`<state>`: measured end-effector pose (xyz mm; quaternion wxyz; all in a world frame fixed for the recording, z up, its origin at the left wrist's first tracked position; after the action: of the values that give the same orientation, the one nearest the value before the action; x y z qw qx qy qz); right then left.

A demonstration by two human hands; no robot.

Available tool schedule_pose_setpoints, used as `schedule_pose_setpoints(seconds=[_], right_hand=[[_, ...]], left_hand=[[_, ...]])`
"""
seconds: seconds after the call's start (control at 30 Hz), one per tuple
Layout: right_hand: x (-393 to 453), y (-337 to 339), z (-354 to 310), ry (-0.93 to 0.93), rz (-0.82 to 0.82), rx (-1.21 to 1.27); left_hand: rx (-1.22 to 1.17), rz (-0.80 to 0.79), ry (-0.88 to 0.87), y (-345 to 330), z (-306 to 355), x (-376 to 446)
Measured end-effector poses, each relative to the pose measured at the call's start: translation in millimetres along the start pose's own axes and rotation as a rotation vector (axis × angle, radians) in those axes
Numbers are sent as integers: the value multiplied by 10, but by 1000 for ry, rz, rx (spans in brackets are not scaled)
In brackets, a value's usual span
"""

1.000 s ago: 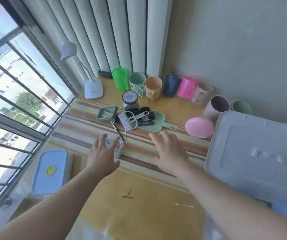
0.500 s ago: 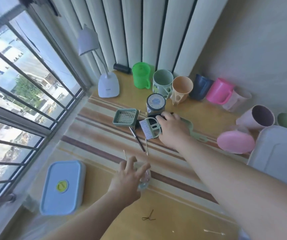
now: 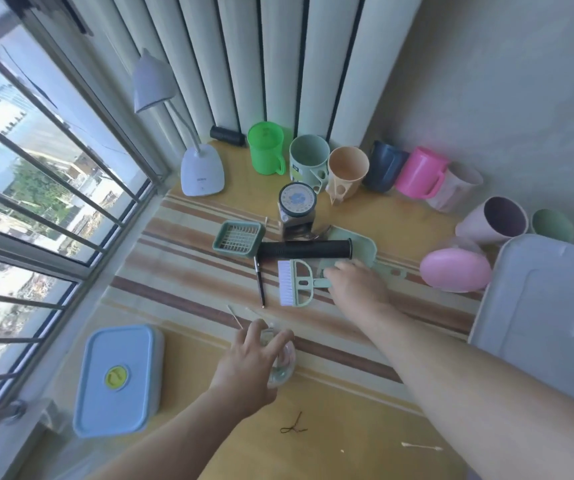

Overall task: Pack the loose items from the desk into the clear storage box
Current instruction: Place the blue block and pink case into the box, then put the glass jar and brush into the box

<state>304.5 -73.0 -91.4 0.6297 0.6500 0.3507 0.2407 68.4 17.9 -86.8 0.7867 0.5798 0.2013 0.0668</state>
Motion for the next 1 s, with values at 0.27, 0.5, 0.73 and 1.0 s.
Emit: schedule_pose_setpoints(seconds=[0.27, 0.5, 0.73, 1.0], right_hand=[[-687, 111, 414, -11, -172, 132], [-1628, 191, 562, -116, -141, 326], [-2183, 265, 600, -328, -75, 440], [-2356, 929, 716, -628, 169, 735]], left_hand=[[-57, -62, -130, -209, 239, -555], [-68, -48, -125, -400, 511, -843], [-145, -25, -58, -157, 739, -694], [-185, 159, -127, 584, 903, -335]])
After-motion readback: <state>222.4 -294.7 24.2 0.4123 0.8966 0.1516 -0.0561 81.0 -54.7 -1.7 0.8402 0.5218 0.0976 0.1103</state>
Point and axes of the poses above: each hand's wrist, its own x-axis towards the middle knuckle, its own y-axis out of the back of the hand, z = x × y, the point moved 3 cm from there along x, towards the middle knuckle, and after that the axes turned 15 degrees about z, right-handed, at the moved point
